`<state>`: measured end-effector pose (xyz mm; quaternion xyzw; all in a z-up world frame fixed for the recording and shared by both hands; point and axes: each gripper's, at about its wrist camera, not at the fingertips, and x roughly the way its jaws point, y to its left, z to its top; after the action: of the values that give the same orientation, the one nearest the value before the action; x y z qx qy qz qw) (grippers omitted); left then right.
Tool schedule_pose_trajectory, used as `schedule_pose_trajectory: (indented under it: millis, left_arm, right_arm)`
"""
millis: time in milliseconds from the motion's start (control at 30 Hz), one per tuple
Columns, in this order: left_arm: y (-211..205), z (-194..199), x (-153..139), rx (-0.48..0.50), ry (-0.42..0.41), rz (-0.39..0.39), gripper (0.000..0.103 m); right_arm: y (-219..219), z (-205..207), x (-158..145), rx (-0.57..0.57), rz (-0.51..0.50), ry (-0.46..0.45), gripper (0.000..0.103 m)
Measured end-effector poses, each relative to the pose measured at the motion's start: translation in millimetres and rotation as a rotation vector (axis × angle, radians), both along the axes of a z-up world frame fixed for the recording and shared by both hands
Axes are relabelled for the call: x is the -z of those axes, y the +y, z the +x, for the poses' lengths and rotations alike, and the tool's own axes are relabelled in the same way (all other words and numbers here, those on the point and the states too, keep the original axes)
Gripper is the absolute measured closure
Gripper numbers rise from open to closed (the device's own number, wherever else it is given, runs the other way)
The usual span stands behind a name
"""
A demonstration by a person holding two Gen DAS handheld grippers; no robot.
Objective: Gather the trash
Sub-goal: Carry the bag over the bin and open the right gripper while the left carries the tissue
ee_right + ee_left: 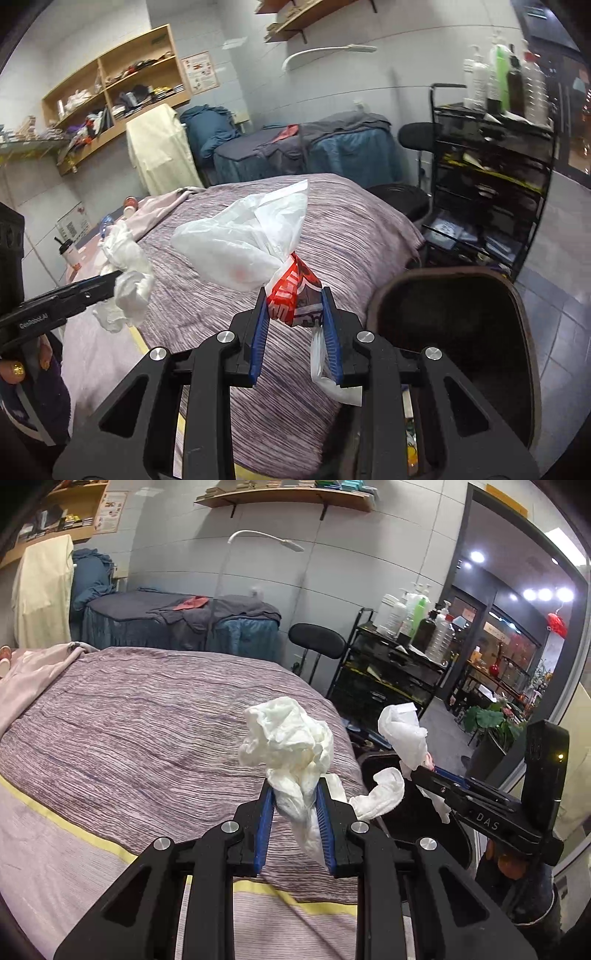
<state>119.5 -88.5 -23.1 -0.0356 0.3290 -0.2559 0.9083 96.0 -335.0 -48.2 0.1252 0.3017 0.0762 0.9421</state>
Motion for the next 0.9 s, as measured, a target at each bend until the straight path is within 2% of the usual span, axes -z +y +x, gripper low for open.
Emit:
schedule_pose_trajectory:
  millis: [367, 833, 900]
  left_arm:
    - [-44, -17, 5, 0.103, 0.007, 0.017, 0.08]
    - [-79, -26, 11, 0.182, 0.015, 0.041, 0.08]
    - [-83, -26, 13, 0.19, 0.02, 0.044, 0.08]
  right_arm:
    - [-45, -25, 29, 0.148, 0.022, 0.064, 0.075]
    - [-85, -30, 78, 0.308, 0.055, 0.198, 0.074]
    - [-88, -29, 84, 0.331, 0.051, 0.216, 0.071]
